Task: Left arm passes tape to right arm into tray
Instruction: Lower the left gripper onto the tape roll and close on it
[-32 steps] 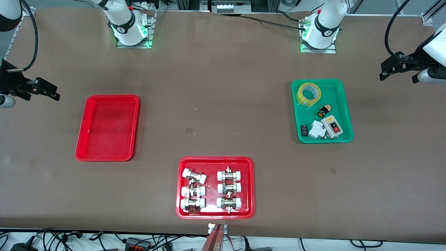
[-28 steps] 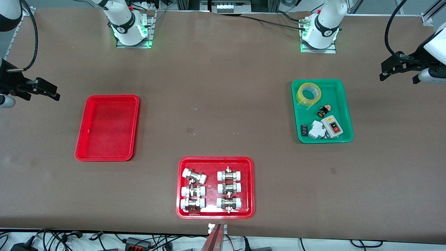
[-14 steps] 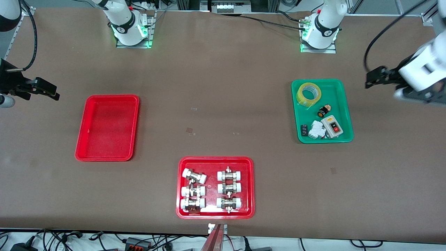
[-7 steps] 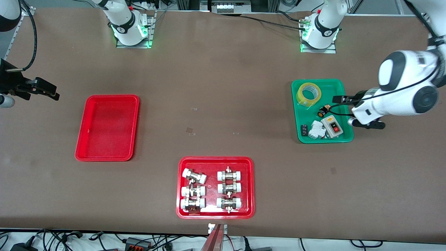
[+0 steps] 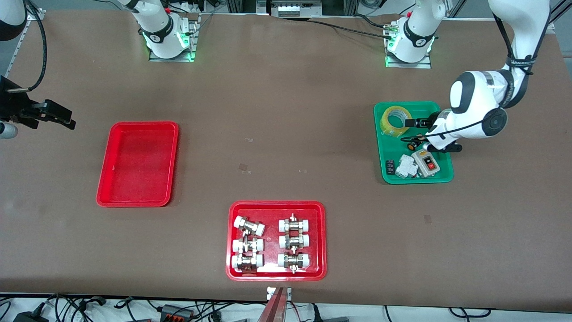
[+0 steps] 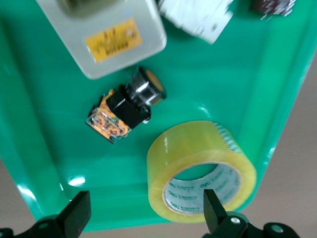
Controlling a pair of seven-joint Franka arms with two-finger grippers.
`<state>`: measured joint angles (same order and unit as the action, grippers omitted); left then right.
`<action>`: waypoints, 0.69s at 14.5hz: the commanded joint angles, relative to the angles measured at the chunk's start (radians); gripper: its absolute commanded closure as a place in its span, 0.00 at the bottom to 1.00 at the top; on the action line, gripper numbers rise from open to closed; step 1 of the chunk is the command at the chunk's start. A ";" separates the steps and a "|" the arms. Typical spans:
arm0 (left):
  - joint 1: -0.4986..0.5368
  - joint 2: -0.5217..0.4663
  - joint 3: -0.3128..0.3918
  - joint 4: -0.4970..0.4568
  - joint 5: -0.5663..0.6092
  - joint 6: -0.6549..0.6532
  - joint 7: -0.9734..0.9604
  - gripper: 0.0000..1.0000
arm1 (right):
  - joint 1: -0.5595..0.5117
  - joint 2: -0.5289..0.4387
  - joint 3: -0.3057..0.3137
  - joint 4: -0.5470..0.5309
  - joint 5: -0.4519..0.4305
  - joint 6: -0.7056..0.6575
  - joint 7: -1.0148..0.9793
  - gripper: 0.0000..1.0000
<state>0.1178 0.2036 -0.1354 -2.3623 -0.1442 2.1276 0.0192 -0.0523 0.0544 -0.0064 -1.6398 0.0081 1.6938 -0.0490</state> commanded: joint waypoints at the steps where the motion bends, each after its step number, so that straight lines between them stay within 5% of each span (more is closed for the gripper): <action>1: 0.000 -0.035 -0.004 -0.084 -0.023 0.072 -0.007 0.00 | -0.014 0.001 0.006 0.008 -0.008 0.000 -0.011 0.00; 5: 0.000 -0.021 -0.021 -0.095 -0.025 0.083 -0.042 0.10 | -0.009 -0.001 0.008 0.015 -0.007 -0.003 -0.011 0.00; 10: 0.008 -0.027 -0.064 -0.112 -0.031 0.078 -0.071 0.55 | -0.014 0.001 0.006 0.017 -0.002 -0.011 -0.014 0.00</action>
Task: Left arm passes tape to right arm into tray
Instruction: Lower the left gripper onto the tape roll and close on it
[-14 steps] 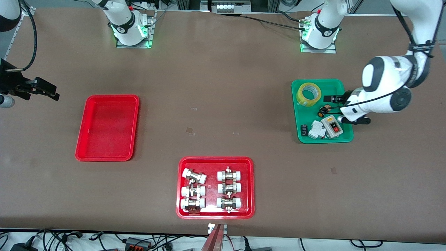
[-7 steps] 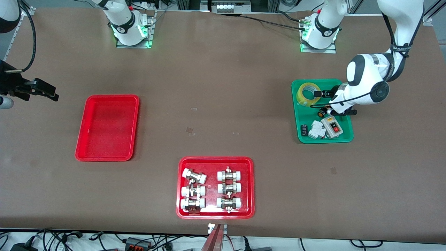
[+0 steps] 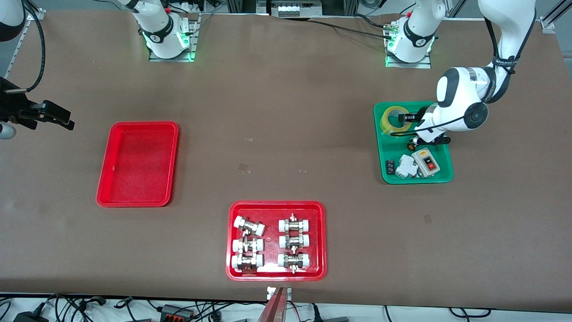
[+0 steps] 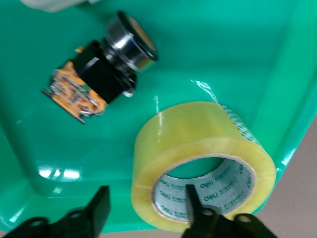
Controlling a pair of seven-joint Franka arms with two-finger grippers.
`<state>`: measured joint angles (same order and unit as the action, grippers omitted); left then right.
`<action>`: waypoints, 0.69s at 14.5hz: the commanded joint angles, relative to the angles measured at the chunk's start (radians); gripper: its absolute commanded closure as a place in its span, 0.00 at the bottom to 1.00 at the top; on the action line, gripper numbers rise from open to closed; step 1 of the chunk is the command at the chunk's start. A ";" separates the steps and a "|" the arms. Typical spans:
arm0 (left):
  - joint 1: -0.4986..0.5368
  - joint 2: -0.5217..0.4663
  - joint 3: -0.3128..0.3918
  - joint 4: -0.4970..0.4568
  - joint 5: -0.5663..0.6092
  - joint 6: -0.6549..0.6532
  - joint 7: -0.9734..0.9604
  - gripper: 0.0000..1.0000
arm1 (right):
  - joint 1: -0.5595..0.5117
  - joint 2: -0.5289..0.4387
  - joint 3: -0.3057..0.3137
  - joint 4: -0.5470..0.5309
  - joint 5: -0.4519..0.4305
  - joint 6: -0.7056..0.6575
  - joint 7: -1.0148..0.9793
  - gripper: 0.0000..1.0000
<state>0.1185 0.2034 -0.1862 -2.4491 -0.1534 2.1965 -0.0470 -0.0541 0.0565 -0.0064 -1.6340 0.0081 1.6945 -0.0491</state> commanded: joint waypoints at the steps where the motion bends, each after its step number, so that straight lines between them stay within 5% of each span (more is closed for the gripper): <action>1: 0.007 -0.027 -0.015 -0.025 -0.021 0.006 -0.007 0.65 | -0.012 -0.001 0.006 0.011 -0.002 -0.012 -0.015 0.00; 4: 0.007 -0.027 -0.015 -0.022 -0.021 0.002 -0.007 0.86 | -0.010 -0.001 0.006 0.011 -0.002 -0.012 -0.012 0.00; 10: 0.004 -0.070 -0.018 0.065 -0.020 -0.128 0.003 0.91 | -0.010 -0.001 0.006 0.011 -0.002 -0.010 -0.012 0.00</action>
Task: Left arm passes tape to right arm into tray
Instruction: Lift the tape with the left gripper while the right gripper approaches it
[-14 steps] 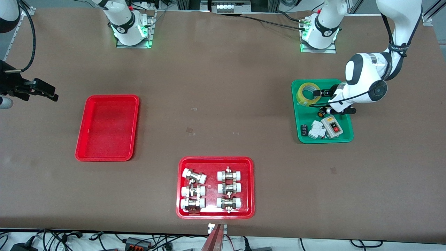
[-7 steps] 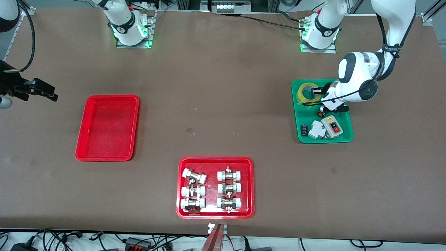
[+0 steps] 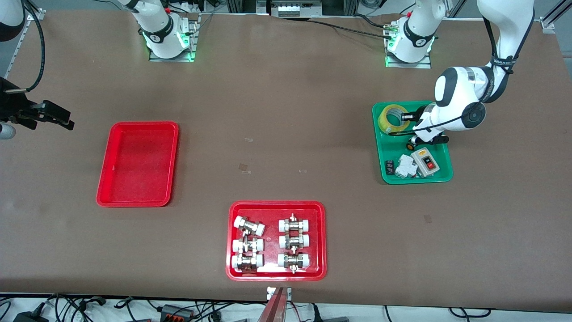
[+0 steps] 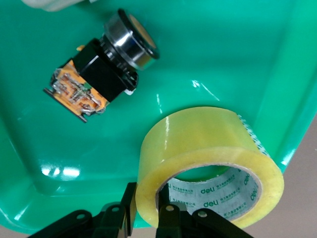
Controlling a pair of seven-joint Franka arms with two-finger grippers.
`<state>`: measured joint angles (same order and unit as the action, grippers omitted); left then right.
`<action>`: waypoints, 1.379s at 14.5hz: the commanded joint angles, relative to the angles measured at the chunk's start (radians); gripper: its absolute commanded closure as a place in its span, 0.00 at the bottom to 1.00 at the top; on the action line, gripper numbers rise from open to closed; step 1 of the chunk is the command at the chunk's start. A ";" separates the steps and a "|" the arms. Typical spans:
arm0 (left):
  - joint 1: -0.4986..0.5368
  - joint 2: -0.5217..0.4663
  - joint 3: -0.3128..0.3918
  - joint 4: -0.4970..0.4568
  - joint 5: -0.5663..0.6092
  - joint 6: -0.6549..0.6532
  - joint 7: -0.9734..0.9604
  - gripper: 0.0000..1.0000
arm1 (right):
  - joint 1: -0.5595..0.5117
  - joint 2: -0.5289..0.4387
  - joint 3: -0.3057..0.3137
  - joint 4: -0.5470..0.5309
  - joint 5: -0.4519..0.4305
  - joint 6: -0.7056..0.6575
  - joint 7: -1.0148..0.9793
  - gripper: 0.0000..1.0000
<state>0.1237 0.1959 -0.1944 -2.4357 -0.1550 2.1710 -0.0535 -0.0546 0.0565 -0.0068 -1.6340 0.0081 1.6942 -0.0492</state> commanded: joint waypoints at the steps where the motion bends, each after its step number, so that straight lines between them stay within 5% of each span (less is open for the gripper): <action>1: -0.006 -0.072 -0.008 0.100 -0.017 -0.161 0.012 0.91 | -0.007 -0.001 0.008 0.013 0.007 -0.010 -0.012 0.00; 4: -0.018 -0.069 -0.025 0.323 -0.017 -0.392 0.003 0.95 | -0.001 0.005 0.014 0.014 0.009 -0.043 -0.014 0.00; 9: -0.036 -0.016 -0.216 0.732 -0.027 -0.692 -0.161 0.99 | 0.009 0.005 0.016 0.016 0.007 -0.050 -0.014 0.00; 14: -0.055 -0.013 -0.293 0.903 -0.396 -0.720 -0.311 0.99 | 0.030 0.074 0.018 0.016 0.036 -0.136 -0.081 0.00; 20: -0.191 0.094 -0.293 0.971 -0.494 -0.554 -0.542 0.99 | 0.070 0.123 0.031 0.023 0.536 -0.134 -0.118 0.00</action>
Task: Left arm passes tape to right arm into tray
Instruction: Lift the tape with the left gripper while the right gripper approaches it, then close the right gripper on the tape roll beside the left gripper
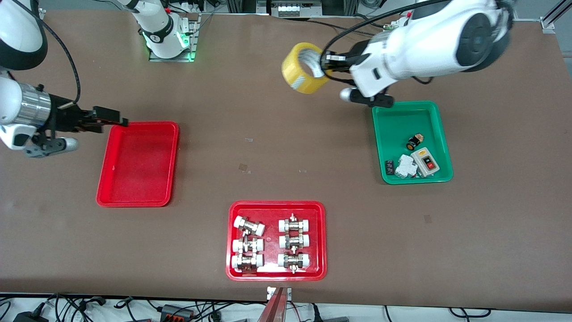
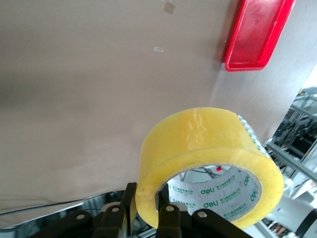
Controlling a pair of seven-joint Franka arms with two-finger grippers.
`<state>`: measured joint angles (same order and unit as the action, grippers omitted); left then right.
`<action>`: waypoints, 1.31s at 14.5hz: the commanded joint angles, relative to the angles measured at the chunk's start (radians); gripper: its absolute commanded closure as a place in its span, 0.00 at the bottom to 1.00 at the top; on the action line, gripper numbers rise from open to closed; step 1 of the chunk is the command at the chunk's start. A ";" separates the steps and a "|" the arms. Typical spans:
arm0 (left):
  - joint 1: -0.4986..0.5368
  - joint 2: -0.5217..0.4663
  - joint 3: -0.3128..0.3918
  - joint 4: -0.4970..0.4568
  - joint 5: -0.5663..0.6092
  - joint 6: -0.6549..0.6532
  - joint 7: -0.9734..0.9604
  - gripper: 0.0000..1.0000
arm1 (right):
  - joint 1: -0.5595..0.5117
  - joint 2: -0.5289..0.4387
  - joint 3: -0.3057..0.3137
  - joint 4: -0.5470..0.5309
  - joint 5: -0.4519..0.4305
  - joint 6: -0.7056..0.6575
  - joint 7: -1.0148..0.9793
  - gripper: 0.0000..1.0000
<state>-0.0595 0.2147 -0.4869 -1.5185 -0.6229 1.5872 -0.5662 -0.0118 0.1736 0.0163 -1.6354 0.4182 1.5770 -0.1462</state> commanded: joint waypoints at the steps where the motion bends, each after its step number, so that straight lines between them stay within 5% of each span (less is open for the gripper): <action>1: -0.008 0.095 -0.001 0.054 -0.023 0.052 -0.029 0.99 | 0.056 0.007 0.010 0.029 0.225 -0.011 -0.018 0.00; 7: -0.017 0.097 -0.002 0.054 -0.066 0.113 -0.034 0.99 | 0.317 0.049 0.014 0.058 0.514 0.199 -0.007 0.00; 11: -0.017 0.097 -0.002 0.055 -0.066 0.112 -0.038 0.99 | 0.441 0.049 0.014 0.058 0.511 0.374 0.098 0.00; 19: -0.019 0.097 -0.002 0.055 -0.066 0.112 -0.038 1.00 | 0.507 0.067 0.014 0.071 0.519 0.371 0.166 0.00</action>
<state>-0.0776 0.3101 -0.4862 -1.4867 -0.6665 1.7061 -0.5891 0.4780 0.2202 0.0390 -1.5782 0.9212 1.9520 0.0038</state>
